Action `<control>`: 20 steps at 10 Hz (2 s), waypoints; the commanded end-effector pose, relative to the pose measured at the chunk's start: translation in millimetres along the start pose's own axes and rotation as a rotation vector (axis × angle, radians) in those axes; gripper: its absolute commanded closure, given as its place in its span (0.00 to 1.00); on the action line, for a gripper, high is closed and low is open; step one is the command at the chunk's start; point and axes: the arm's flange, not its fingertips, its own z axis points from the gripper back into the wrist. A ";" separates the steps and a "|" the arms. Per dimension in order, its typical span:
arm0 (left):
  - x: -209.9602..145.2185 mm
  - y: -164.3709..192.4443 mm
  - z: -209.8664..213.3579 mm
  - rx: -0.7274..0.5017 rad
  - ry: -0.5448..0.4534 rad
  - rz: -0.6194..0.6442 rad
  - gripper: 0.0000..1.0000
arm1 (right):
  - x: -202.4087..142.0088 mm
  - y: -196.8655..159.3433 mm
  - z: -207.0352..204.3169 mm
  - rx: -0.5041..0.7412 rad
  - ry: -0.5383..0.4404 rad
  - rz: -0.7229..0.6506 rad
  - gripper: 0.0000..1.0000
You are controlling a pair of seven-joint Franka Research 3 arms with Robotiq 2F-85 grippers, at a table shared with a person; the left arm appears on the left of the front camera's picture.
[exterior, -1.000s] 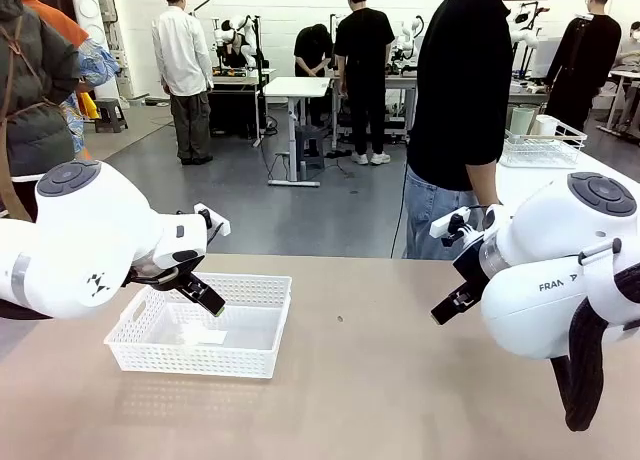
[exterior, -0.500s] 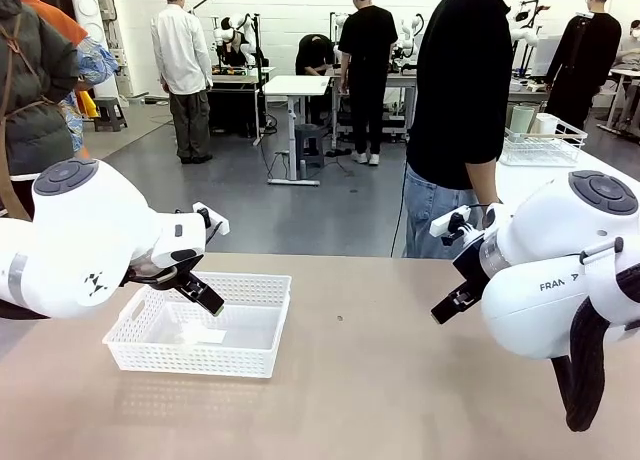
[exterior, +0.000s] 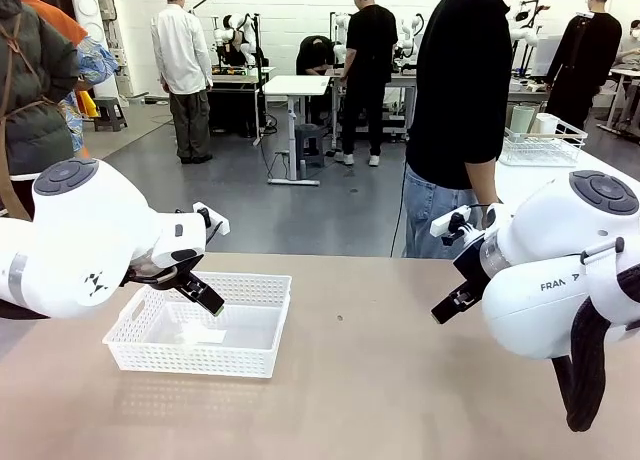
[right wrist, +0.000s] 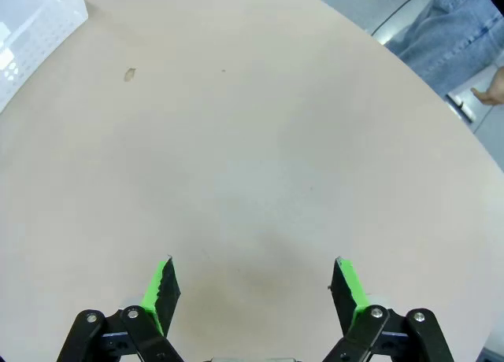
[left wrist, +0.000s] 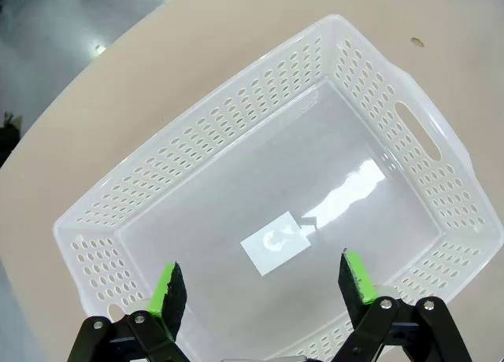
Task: Clean and organize the cups into the basket.
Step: Pick up the Organizing basket and move it to the center of the table, then pick up the Reusable plastic cup from the right side of the table and place it inside the Organizing basket.
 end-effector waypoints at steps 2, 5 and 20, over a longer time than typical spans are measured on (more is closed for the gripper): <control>-0.1 0.0 0.0 0.000 0.000 0.000 0.00 | 0.0 0.0 0.0 0.000 0.000 0.000 0.00; -0.1 0.0 0.0 0.000 0.000 0.000 0.00 | 0.0 0.0 0.0 0.000 0.000 0.000 0.00; -34.5 24.9 144.0 -0.283 0.080 -0.071 0.00 | -40.7 -12.2 139.6 0.174 0.184 -0.012 0.00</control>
